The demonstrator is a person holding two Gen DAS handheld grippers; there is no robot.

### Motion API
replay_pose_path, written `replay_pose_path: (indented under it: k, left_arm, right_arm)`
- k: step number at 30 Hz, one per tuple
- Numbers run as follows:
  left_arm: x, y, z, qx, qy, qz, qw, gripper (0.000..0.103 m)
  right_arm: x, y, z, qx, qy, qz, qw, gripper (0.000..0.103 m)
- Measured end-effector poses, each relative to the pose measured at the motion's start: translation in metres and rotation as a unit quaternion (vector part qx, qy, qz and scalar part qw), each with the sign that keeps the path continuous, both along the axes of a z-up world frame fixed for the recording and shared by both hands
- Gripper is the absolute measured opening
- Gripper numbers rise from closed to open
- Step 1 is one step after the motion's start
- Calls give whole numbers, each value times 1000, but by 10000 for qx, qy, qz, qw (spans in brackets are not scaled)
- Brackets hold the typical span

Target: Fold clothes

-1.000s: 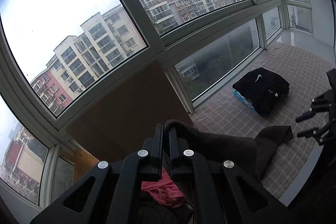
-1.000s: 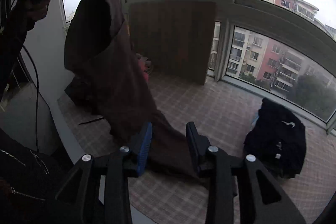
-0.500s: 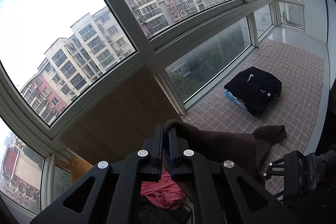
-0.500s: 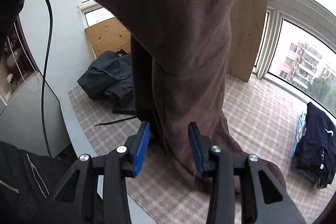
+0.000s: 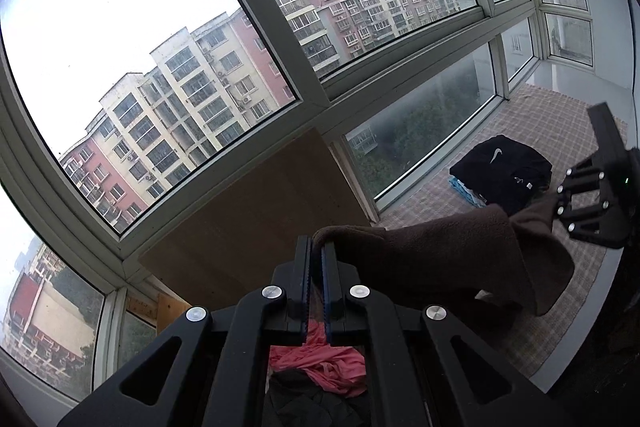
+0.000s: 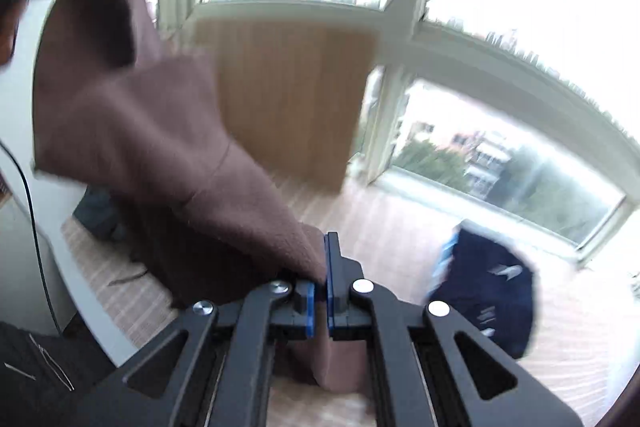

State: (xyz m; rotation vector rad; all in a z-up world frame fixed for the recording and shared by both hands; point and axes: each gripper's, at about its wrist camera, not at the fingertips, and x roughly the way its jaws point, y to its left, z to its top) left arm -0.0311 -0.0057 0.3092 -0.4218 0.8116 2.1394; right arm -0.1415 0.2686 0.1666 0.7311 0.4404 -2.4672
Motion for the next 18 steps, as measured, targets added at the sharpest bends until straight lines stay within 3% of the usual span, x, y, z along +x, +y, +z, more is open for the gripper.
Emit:
replay_pose_path:
  k: [4, 7, 9, 12, 15, 18]
  left_arm:
    - [8, -21, 37, 401, 48, -271, 9988, 5]
    - [11, -30, 62, 592, -51, -276, 9979, 5]
    - [25, -37, 75, 628, 135, -305, 9975, 5]
    - [47, -50, 96, 673, 547, -228, 9960, 2]
    - [53, -66, 114, 935, 479, -221, 9942, 2]
    - [38, -58, 83, 681, 179, -200, 9973, 2]
  right_arm:
    - [38, 32, 103, -99, 967, -266, 9949, 3]
    - [63, 42, 143, -77, 1261, -391, 9912, 3]
    - [79, 47, 163, -96, 1324, -402, 9903, 3]
    - [97, 52, 177, 64, 1359, -436, 9897, 4]
    - [99, 53, 170, 144, 1192, -390, 9920, 4]
    - [70, 54, 125, 304, 743, -387, 9960, 4]
